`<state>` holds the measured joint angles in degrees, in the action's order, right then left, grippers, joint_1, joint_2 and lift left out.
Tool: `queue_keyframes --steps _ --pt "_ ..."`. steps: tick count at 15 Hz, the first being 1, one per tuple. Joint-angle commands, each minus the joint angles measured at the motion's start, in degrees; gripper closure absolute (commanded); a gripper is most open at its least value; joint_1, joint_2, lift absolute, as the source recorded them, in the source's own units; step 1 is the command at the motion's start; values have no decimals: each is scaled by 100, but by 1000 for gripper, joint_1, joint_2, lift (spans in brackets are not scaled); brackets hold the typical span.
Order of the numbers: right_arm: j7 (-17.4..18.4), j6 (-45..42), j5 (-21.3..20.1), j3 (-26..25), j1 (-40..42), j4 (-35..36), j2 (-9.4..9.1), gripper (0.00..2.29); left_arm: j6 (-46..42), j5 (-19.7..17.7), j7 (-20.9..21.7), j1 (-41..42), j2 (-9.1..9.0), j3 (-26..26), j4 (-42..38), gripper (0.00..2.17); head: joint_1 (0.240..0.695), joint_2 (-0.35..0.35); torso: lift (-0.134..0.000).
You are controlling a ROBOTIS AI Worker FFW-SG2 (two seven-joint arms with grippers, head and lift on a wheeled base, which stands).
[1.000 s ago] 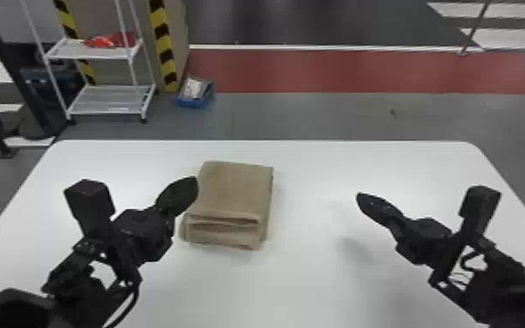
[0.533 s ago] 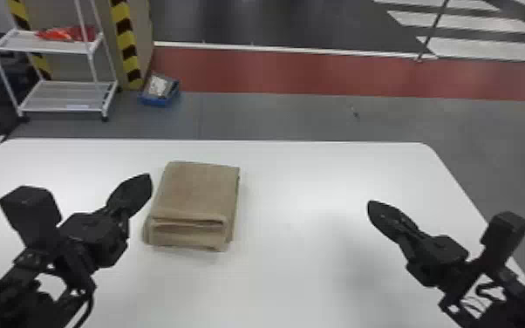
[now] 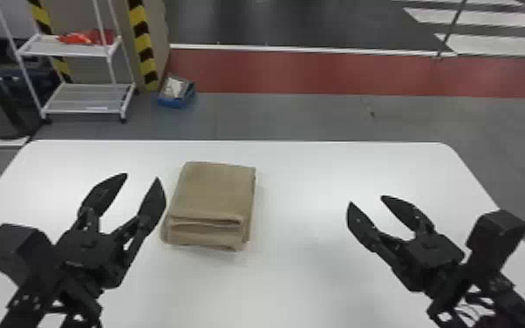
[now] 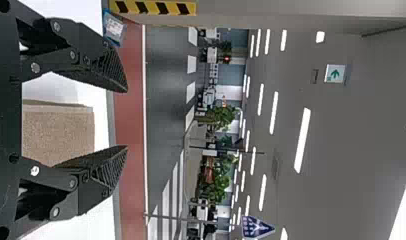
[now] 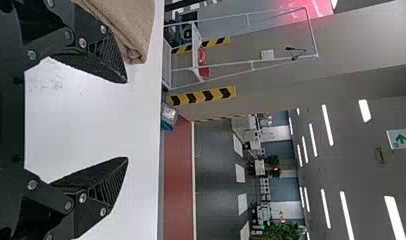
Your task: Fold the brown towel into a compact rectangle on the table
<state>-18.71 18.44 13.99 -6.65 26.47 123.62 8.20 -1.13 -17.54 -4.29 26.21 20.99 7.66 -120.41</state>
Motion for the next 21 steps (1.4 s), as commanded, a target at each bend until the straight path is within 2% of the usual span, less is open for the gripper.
queue_keyframes --steps 1,3,5,10,12,17,21 --pt "157 156 -98 235 51 224 -38 46 -14 189 -72 218 10 -98 -106 29 695 -38 -125" --pt "272 209 -80 296 112 251 -38 46 -14 462 -310 262 -8 -63 -79 33 695 3 -125" --pt "307 192 -63 287 183 251 -38 46 -14 541 -380 297 -8 -89 -44 33 695 16 -125" --pt "333 -2 -63 217 306 330 -38 49 -67 550 -468 306 -16 -133 -53 39 695 22 -125" --pt "395 -670 -37 226 455 321 -38 49 -190 550 -512 306 -25 -168 -35 39 695 22 -125" --pt "474 -1197 69 164 693 339 -38 49 -313 550 -591 306 -43 -186 -27 39 695 25 -125" --pt "474 -1250 87 138 772 374 -99 49 -366 550 -670 341 -52 -195 -27 39 695 21 -125"
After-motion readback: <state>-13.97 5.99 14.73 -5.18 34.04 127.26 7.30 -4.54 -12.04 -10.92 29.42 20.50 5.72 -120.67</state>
